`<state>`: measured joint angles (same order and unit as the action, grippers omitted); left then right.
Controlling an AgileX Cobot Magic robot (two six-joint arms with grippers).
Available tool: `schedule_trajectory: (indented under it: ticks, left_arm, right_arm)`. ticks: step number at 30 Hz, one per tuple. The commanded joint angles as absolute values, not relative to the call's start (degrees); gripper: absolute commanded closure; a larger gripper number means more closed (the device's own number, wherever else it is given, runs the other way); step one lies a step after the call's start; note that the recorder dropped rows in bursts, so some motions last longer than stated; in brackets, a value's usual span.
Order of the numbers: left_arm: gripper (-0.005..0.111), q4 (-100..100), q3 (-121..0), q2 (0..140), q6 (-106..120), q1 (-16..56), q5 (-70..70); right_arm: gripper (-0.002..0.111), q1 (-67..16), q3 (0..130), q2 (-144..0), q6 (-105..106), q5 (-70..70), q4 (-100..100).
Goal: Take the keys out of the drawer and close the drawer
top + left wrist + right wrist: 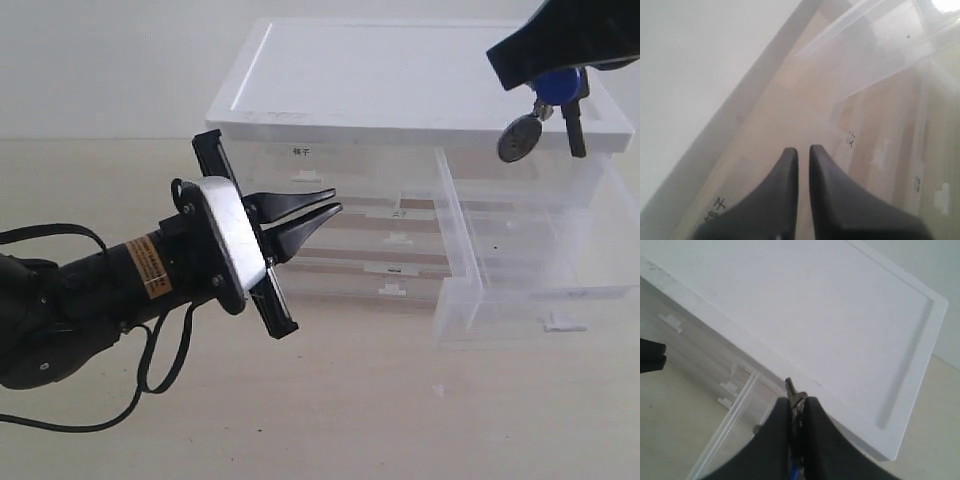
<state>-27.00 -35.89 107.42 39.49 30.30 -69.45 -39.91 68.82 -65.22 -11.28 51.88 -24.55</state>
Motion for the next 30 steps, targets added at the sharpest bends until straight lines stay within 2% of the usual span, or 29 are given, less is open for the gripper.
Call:
schedule_trajectory:
  ticks: [1,4,13,24,30]
  left_arm:
    - [0.102,-30.6,-33.9,103.0,40.6,30.5,-70.0]
    - [0.102,-31.4,-32.2,98.6,40.6,30.5,-70.0]
    - [0.102,-22.3,-26.8,82.1,30.9,30.5,-70.0]
    - [0.102,11.0,-21.3,63.9,26.4,30.5,-70.0]
    - [0.102,15.1,-21.3,59.7,26.5,30.5,-68.0]
  right_arm:
    - [0.108,-39.9,69.3,-64.6,-9.9,51.6,-23.8]
    - [0.108,-40.4,69.3,-64.6,-9.9,50.7,-23.3]
    - [0.108,-48.5,69.3,-66.1,-10.4,42.2,-23.8]
    - [0.108,-48.5,69.3,-78.1,-10.6,38.0,-24.6]
    - [0.108,-48.5,69.3,-85.2,-12.0,35.0,-24.8]
